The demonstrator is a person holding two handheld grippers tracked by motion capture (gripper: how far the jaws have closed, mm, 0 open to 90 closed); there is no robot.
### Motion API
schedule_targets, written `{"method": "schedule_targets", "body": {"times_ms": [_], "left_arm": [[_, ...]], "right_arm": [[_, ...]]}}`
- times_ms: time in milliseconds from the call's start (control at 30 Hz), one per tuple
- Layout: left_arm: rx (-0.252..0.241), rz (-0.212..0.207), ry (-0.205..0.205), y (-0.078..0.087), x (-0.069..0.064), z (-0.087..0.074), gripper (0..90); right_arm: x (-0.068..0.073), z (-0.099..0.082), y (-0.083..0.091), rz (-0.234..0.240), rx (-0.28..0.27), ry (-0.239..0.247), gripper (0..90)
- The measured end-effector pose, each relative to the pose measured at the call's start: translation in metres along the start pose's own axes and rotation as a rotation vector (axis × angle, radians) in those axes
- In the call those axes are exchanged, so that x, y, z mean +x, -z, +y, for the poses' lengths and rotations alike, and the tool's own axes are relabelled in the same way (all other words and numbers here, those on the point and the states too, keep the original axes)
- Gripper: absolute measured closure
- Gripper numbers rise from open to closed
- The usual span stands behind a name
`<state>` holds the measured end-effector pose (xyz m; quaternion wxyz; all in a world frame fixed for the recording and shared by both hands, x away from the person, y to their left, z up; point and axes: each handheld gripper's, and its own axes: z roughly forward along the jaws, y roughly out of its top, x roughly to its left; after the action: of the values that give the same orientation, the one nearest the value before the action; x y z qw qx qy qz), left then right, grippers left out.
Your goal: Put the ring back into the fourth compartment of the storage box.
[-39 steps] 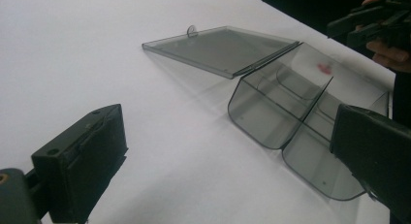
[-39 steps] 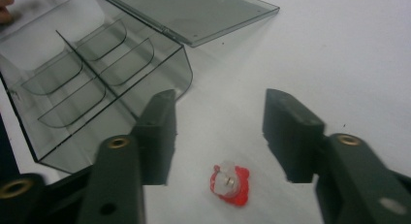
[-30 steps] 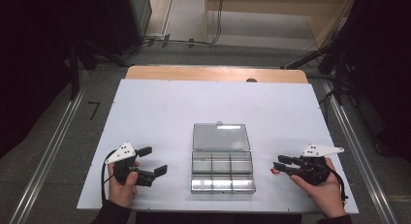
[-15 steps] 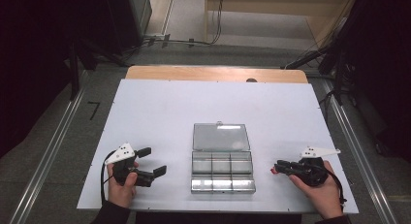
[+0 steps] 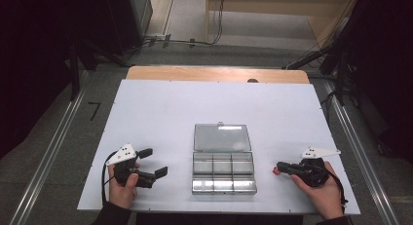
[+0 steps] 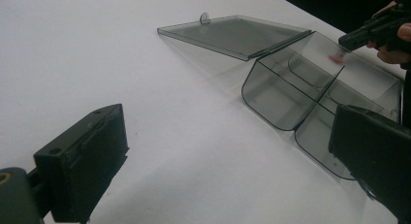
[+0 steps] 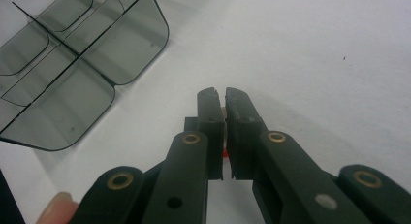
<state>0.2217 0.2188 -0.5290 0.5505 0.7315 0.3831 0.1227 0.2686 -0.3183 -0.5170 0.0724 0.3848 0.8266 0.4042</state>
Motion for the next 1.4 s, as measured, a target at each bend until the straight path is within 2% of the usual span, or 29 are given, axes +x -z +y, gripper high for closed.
{"method": "schedule_targets", "body": {"times_ms": [867,1400], "left_arm": [[0.006,0.0,-0.008,-0.001,-0.001,0.0,0.2],[0.005,-0.001,-0.012,-0.001,-0.002,0.0,0.2]], "right_arm": [[0.008,0.011,0.013,0.028,-0.077,0.011,84.4],[0.014,0.018,0.019,0.046,-0.102,0.017,84.4]]}}
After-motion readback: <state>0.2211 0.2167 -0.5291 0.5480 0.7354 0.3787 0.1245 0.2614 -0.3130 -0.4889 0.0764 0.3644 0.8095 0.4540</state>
